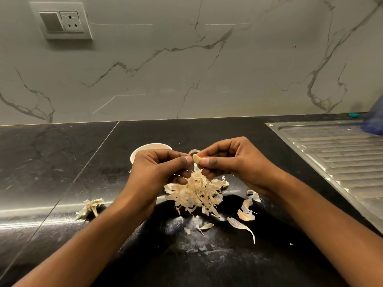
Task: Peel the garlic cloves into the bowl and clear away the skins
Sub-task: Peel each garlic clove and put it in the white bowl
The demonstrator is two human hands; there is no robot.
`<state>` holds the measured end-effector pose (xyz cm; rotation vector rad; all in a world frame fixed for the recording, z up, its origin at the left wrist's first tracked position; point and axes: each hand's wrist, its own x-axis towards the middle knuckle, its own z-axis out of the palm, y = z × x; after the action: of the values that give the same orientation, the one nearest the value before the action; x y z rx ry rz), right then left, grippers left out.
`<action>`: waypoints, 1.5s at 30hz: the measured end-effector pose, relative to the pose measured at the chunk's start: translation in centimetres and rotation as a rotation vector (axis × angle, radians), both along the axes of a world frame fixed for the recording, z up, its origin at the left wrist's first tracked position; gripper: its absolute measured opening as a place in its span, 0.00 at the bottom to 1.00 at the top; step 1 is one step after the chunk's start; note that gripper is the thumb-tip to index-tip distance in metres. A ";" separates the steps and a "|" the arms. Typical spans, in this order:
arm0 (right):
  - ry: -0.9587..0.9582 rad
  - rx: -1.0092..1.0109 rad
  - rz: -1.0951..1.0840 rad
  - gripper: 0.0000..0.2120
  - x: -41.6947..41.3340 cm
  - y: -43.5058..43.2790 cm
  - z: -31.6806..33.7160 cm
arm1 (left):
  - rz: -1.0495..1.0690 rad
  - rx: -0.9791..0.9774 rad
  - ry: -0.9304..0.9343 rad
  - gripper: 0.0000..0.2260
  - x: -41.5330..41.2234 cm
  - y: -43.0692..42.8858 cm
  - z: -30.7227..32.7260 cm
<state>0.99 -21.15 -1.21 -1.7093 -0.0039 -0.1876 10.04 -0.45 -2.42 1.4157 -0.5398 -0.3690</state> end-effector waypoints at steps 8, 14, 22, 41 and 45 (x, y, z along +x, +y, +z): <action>-0.041 0.229 -0.057 0.11 0.1 -0.3 0.3 | 0.032 0.117 -0.039 0.01 0.0 -0.1 -0.4; -0.036 0.276 -0.081 0.09 0.1 -0.5 0.2 | 0.059 0.296 -0.317 0.02 -0.1 -0.2 -0.8; -0.035 0.321 -0.111 0.10 0.5 0.3 0.3 | 0.056 0.405 -0.629 0.08 -0.7 -0.4 -1.3; 0.042 -0.270 -0.127 0.07 8.5 4.7 2.8 | 0.095 0.504 -0.710 0.08 -0.8 -0.3 -1.6; 0.004 -0.204 -0.074 0.08 5.3 2.1 4.3 | 0.095 0.491 -0.716 0.07 -0.5 -0.1 -1.6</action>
<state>6.24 -19.04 3.13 -1.9144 0.0448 -0.2450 9.53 -0.58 -3.98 2.0500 -0.9995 0.1136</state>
